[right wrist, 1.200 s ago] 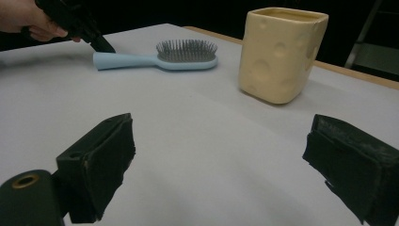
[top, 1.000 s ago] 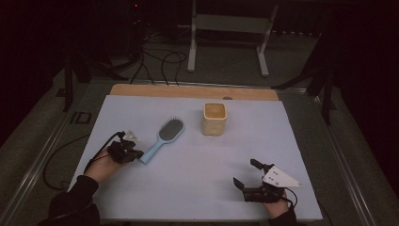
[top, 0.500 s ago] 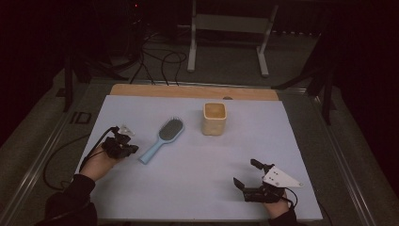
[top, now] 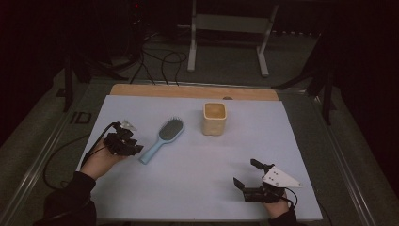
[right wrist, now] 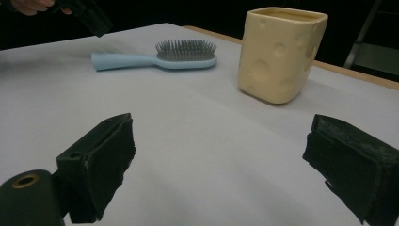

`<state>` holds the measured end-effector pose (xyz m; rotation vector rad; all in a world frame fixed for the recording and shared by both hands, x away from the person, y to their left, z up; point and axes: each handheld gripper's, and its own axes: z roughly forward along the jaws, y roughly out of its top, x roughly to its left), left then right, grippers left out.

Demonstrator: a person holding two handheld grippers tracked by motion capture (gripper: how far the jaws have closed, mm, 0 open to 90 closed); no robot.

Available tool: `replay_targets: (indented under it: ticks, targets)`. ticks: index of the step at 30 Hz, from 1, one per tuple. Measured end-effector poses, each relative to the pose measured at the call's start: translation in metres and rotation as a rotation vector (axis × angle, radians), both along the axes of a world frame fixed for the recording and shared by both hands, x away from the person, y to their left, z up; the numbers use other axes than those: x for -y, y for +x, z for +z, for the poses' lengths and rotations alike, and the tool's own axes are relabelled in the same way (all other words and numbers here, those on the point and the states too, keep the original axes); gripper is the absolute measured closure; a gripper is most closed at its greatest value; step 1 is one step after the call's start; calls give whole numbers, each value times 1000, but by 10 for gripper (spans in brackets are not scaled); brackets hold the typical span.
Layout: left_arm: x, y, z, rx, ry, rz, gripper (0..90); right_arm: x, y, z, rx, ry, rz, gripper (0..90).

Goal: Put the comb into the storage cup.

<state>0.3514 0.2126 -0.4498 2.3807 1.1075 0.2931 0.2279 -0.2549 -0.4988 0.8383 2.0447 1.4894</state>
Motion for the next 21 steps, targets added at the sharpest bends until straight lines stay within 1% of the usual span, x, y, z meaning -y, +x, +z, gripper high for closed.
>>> replay_targets:
  ticks: [2, 5, 6, 8, 9, 10, 11, 12, 13, 14, 15, 17, 19, 21]
  targets:
    - [3, 1, 2, -1, -1, 12, 524, 0, 0, 0, 0, -1, 0, 82]
    - [6, 3, 5, -1, -3, 33, 423, 1, 0, 0, -1, -2, 1, 82]
    - [6, 3, 5, -1, -3, 33, 388, 0, 0, 0, 0, -1, 0, 82]
    - [11, 5, 8, 0, 3, 46, 271, 0, 0, 0, 0, -1, 1, 82]
    - [11, 5, 8, 0, 3, 46, 229, 0, 0, 0, 0, -1, 1, 82]
    - [13, 5, 10, -1, 6, 35, 173, 0, 0, 0, 0, -1, 1, 82]
    - [14, 5, 11, -7, 4, 26, 148, 0, 0, 0, 0, 0, 2, 82]
    - [14, 5, 11, -7, 4, 26, 101, 0, 0, 0, 1, -2, 1, 82]
    - [16, 5, 12, -5, 10, 15, 101, 0, 0, 0, 1, -2, 1, 82]
    - [17, 6, 13, -11, 8, 4, 39, 1, 0, 0, 1, -1, 1, 82]
    - [19, 6, 14, -17, 9, -3, 2, 0, 0, 0, 1, -2, 1, 82]
    - [20, 7, 14, -23, 12, -5, 1, 0, 0, 0, 2, -3, 4, 82]
    - [24, 11, 16, -39, 22, 17, 0, 0, 0, 0, 1, -2, 3, 82]
    - [27, 14, 18, -40, 31, 39, 0, 0, 0, 0, 1, 0, 3, 82]
